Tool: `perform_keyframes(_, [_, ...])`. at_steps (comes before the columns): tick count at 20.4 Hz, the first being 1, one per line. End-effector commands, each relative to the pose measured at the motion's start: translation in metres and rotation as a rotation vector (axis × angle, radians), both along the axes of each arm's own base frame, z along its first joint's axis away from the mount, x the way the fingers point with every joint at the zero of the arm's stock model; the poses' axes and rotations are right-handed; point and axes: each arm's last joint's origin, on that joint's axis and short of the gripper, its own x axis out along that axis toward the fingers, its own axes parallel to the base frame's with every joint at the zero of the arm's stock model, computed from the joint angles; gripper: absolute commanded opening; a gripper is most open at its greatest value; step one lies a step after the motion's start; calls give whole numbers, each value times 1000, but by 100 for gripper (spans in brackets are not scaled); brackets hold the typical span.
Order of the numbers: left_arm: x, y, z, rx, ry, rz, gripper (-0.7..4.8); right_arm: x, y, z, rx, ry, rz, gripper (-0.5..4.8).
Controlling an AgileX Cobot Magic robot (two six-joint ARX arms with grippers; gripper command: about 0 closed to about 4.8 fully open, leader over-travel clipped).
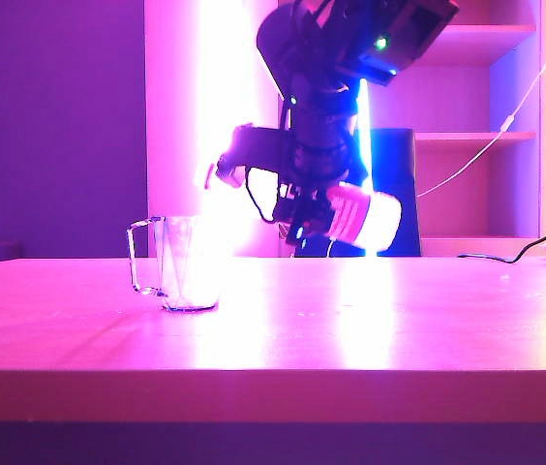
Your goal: Pick up the mineral water bottle on the table and pour water into the mug until it's half full.
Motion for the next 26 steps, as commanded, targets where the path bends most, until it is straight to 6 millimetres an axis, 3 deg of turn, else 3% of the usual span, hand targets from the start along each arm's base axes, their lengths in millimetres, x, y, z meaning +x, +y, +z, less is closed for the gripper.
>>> perform_keyframes(1, [1,0,6,2,-55,-3,-5,3,-1,18,-29,-97,-31,242])
perform_keyframes(16, [1,0,7,1,-63,-2,-5,6,2,36,-320,-240,-16,242])
perform_keyframes(26, [1,0,7,1,-64,-1,-5,4,6,39,-323,-267,-14,242])
